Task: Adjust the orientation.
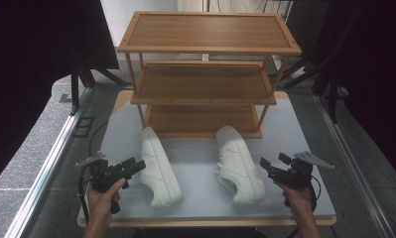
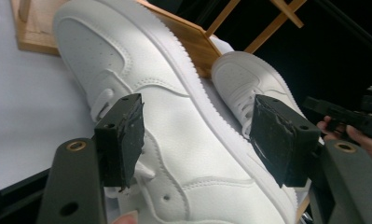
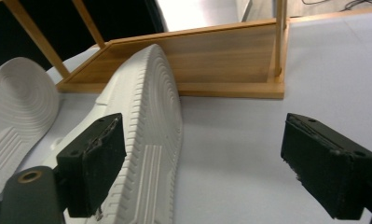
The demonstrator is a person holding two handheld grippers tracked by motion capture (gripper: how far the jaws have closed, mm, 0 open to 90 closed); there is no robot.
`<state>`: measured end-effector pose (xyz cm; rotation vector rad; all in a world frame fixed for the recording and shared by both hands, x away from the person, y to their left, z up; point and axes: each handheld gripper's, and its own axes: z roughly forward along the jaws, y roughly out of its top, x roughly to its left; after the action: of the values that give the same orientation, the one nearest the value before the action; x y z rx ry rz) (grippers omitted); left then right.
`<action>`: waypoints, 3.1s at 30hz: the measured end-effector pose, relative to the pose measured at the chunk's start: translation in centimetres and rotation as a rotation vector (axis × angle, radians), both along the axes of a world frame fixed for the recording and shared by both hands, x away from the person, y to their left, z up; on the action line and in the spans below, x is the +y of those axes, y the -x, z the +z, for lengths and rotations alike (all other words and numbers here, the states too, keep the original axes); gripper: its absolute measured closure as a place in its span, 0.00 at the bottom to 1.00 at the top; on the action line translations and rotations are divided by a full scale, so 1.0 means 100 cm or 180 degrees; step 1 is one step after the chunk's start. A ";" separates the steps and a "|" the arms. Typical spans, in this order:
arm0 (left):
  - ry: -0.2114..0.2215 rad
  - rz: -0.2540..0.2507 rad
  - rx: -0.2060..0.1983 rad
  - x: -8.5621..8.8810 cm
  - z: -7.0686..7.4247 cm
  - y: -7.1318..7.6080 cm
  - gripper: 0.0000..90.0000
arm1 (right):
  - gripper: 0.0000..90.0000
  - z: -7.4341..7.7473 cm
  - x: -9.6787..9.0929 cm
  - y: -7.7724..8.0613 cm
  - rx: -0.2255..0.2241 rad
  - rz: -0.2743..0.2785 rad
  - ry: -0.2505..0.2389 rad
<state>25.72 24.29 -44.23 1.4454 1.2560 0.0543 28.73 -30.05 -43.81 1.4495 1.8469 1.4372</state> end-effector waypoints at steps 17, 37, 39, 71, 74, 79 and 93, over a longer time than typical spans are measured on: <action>-0.0129 -0.0024 -0.0109 -0.002 0.003 0.009 0.40 | 0.33 0.008 -0.009 0.002 0.0010 -0.0054 -0.0137; -0.0424 0.0157 -0.0033 0.002 -0.008 0.017 0.52 | 0.46 0.001 -0.030 0.014 0.0001 -0.0009 -0.0492; -0.0461 0.0135 -0.0035 0.000 -0.006 0.019 0.59 | 0.46 0.003 -0.028 0.014 -0.0008 0.0005 -0.0472; -0.0634 -0.0112 0.0163 -0.026 -0.017 0.046 1.00 | 0.45 0.000 -0.007 0.009 0.0119 -0.0036 -0.0396; -0.0654 -0.0120 0.0185 -0.025 -0.017 0.047 1.00 | 0.45 0.000 -0.007 0.009 0.0125 -0.0039 -0.0391; -0.0672 -0.0149 0.0232 -0.028 -0.027 0.052 1.00 | 0.45 -0.001 -0.009 0.010 0.0136 -0.0066 -0.0387; -0.0761 -0.0298 0.0194 -0.052 -0.028 0.040 0.99 | 0.44 0.001 -0.008 0.011 0.0126 -0.0030 -0.0393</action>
<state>21.69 19.04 -46.98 1.7216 1.2620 0.1008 27.66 -30.90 -43.74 1.5531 1.7999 1.5532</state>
